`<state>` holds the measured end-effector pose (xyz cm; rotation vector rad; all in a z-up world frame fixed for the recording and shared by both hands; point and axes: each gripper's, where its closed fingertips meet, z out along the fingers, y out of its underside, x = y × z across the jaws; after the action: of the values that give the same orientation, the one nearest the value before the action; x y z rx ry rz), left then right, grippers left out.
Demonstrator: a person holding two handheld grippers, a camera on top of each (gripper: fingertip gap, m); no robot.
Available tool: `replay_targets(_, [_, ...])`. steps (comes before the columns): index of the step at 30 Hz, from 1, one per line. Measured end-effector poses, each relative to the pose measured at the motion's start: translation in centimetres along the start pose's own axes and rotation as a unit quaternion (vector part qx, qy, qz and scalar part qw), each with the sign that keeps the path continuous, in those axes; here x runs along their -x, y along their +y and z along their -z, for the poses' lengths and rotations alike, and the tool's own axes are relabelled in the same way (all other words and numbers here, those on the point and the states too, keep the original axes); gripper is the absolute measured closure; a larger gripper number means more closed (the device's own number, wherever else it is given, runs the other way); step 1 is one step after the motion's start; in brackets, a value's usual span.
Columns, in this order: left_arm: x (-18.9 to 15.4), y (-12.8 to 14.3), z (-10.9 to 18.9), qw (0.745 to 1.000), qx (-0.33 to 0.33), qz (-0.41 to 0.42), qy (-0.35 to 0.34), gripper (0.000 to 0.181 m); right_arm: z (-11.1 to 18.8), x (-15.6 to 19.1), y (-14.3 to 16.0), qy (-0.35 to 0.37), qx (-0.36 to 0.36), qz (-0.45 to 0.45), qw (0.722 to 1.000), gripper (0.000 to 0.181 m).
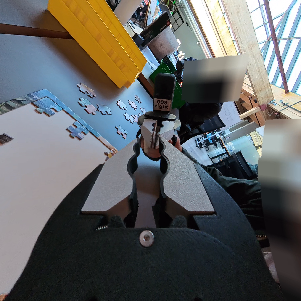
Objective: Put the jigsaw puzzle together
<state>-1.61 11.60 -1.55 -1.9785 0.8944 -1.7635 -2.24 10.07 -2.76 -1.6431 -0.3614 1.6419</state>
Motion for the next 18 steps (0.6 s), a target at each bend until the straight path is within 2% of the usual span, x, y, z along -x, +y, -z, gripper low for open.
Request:
replay_targets(5, [-0.2,1.0,-0.6,1.000,0.027,0.009,0.008,0.171,-0.2,0.2,-0.1,-0.015,-0.011,-0.009,1.000,0.181])
replay_targets(8, [-0.4,0.6,-0.6,1.000,0.012,0.015,0.018,0.181,-0.4,0.1,0.0,-0.010,-0.007,0.006,1.000,0.181])
replay_targets(18, [-1.1,0.4,0.1,0.998,0.003,0.040,0.039,0.180,-0.7,0.8,-0.4,0.039,-0.004,0.139,0.990,0.178])
